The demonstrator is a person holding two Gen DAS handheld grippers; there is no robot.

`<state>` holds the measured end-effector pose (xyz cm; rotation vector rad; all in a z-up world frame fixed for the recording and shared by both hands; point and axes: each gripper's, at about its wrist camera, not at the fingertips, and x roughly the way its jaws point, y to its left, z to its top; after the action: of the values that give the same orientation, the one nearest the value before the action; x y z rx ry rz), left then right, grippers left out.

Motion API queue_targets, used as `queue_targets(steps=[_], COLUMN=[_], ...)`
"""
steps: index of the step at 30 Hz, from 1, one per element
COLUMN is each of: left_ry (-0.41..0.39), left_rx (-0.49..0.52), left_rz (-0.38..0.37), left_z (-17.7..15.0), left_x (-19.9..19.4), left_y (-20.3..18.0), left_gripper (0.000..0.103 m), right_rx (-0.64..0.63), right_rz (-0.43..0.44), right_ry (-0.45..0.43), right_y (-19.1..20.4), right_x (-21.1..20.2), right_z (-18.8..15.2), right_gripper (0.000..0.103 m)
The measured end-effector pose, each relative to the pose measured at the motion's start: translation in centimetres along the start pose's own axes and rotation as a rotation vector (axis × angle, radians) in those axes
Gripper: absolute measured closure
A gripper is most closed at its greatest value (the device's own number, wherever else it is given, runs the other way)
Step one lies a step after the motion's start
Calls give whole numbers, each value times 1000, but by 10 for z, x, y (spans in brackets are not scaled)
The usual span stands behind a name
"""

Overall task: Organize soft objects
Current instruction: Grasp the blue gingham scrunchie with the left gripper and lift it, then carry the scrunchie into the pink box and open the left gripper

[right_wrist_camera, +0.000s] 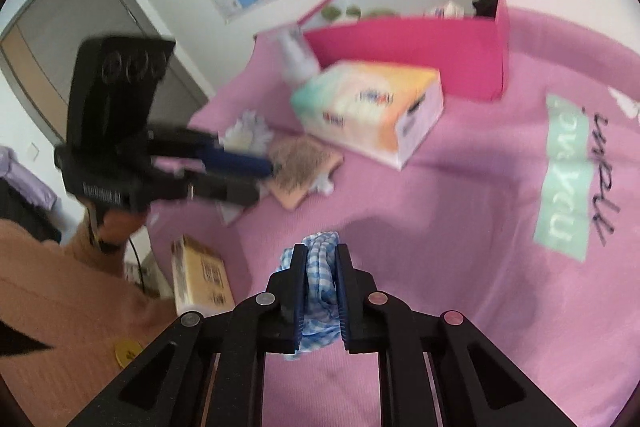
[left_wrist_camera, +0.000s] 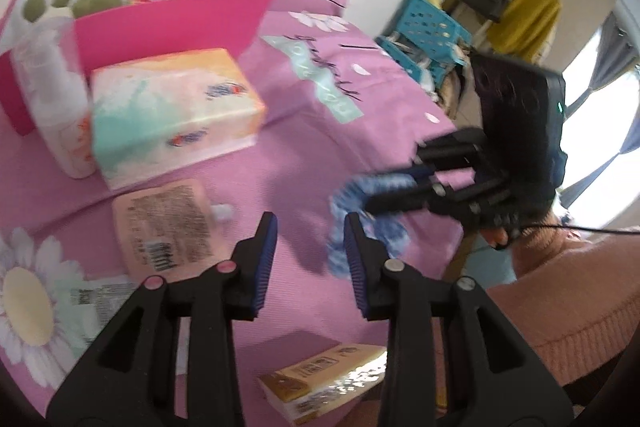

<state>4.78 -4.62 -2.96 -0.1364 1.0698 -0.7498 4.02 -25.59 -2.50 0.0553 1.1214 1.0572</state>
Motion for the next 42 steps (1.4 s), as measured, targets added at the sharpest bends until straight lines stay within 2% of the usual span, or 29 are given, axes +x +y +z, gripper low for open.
queue_targets(steps=[1,6,10,17,27,42], left_ry=[0,0,-16,-98,-160,-167], left_rx=[8,32,29,-4,-7,-75], left_rz=[-16,-62,-56,-50,24,136], left_z=[0,6,17,51,111,178], left_x=[1,6,7,-7,-23,-10], left_y=[-2,-9,-7,4,19,54], left_gripper=[56,56,56,59,71,71], right_rx=[-2,-26,-56,-104,-135,-84], right_rz=[0,1,-7,-42,-72,-115], right_ry=[-16,-85,-138,-197,-258,-265], right_y=[1,3,6,7,-8,-45], right_x=[-2,-13,-21,-29,-35,-13], right_z=[4,25,45,83,135,193], right_gripper=[90,90,90,90,90,90])
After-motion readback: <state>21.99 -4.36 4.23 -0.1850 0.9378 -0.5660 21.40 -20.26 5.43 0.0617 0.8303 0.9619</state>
